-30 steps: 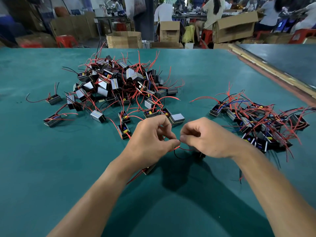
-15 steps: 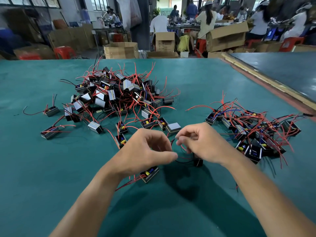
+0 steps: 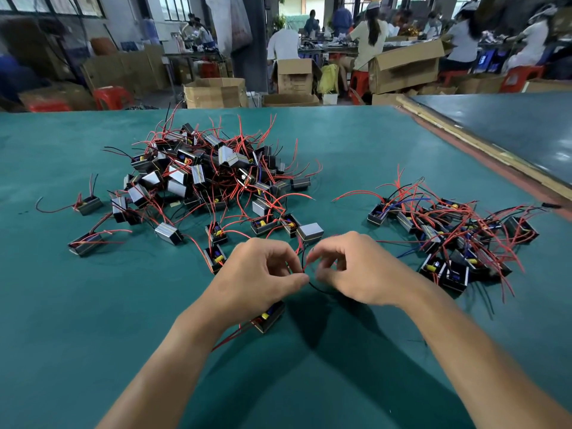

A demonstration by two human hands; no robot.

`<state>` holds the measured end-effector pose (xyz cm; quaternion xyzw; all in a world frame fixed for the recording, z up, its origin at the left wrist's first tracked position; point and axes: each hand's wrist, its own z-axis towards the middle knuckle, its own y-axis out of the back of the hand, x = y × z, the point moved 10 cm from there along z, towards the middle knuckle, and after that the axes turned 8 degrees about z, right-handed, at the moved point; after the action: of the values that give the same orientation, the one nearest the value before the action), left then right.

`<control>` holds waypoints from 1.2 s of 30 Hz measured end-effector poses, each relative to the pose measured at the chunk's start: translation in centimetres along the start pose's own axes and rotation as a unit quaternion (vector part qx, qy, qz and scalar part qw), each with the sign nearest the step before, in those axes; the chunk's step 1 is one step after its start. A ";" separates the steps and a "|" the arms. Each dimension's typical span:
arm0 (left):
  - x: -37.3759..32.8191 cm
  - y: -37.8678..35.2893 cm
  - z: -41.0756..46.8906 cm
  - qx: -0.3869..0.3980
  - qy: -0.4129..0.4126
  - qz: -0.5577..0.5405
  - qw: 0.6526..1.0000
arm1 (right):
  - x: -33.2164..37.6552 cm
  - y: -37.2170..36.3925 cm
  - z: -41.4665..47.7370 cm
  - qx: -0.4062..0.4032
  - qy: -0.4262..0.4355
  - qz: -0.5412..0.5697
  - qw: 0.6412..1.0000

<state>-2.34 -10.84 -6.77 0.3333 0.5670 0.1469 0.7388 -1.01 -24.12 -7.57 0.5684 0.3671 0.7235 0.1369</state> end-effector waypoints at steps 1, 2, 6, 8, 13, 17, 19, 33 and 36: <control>0.0 -0.1 0.0 0.003 -0.001 0.002 1.000 | -0.3 0.5 0.1 -0.020 -0.002 0.008 1.000; -0.1 -0.2 0.0 0.010 -0.004 0.004 1.000 | -0.5 0.9 0.1 -0.034 -0.007 0.021 0.999; -0.1 -0.7 -0.1 0.027 -0.008 0.026 0.999 | -1.1 1.2 0.3 -0.047 -0.034 0.078 0.995; 0.0 -0.4 0.0 0.013 -0.004 0.036 0.999 | -1.1 1.4 0.4 -0.050 -0.036 0.122 0.991; 0.6 -0.3 0.1 0.001 0.016 0.050 0.999 | 0.2 2.6 0.1 -0.077 0.022 0.111 0.991; 1.0 -0.3 0.1 -0.007 0.031 0.035 0.999 | 1.7 2.5 -0.3 -0.073 0.056 0.094 0.991; 1.2 -0.2 0.1 -0.013 0.041 0.019 0.999 | 1.9 2.1 -0.3 -0.059 0.053 0.107 0.991; 0.8 0.9 0.2 -0.053 0.037 0.006 0.998 | 2.8 5.1 -1.3 -0.219 0.093 0.211 0.948; 1.0 1.3 0.2 -0.066 0.041 0.006 0.997 | 3.0 4.5 -1.3 -0.192 0.088 0.215 0.954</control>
<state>-1.65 -9.41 -6.62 0.2812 0.5836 0.2020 0.7345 -2.17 -25.92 -2.42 0.5305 0.1015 0.8400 0.0519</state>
